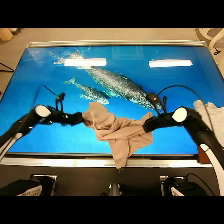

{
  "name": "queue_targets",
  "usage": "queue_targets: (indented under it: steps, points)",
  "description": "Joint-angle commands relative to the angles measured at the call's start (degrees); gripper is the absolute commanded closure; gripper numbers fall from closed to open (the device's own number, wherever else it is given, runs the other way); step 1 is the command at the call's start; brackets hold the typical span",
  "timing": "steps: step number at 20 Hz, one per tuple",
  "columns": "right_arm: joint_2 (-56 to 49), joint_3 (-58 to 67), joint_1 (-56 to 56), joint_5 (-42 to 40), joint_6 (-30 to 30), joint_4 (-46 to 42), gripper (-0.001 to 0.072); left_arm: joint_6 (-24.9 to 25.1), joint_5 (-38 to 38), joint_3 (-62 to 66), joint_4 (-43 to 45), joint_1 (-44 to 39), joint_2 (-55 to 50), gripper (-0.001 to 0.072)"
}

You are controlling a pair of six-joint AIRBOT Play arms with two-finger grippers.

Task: Fold the shirts.

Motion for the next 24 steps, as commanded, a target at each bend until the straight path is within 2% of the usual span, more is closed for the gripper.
queue_targets:
  steps: [1, 4, 5, 7, 9, 11, 15, 19, 21, 24]
  points:
    - [6.08, 8.02, 0.02, 0.07, 0.11, -10.49, 0.0694, 11.26, 0.57, 8.50, 0.81, 1.75, 12.46, 0.0681]
    - [13.94, 25.73, 0.02, -1.64, 3.43, -24.68, 0.0694, 10.36, 5.05, 23.32, 3.06, 6.32, 26.21, 0.0681]
    - [16.37, 32.50, 0.02, -3.93, 5.44, -25.97, 0.0694, 7.67, 8.92, 28.44, 3.06, 8.26, 30.18, 0.0682]
    - [20.22, 42.64, 0.02, -9.49, 5.62, -24.57, 0.0694, 4.09, 14.78, 36.00, 3.06, 11.06, 35.74, 0.0682]
    - [22.91, 47.34, 0.02, -11.76, 6.16, -22.29, 0.0694, 1.68, 15.37, 39.63, 3.04, 11.63, 38.66, 0.0682]
    - [24.81, 47.80, 0.02, -10.49, 6.27, -21.92, 0.0694, -0.66, 13.18, 39.78, 3.08, 11.54, 40.24, 0.0682]
    - [25.14, 47.80, 0.02, -2.97, 6.25, -22.45, 0.0694, -0.72, 11.21, 39.74, 3.69, 11.54, 40.17, 0.0681]
    - [22.73, 47.80, 0.02, 3.63, 6.23, -23.26, 0.0694, -0.76, 10.43, 39.71, 8.28, 11.56, 38.66, 0.0681]
    - [19.58, 47.80, 0.02, 5.25, 6.23, -23.96, 0.0694, -0.83, 6.29, 39.71, 11.91, 11.58, 36.15, 0.0681]
    - [11.15, 47.78, 0.02, 7.56, 5.35, -23.93, 0.0694, -7.06, -5.07, 39.69, 17.73, 11.58, 29.18, 0.0681]
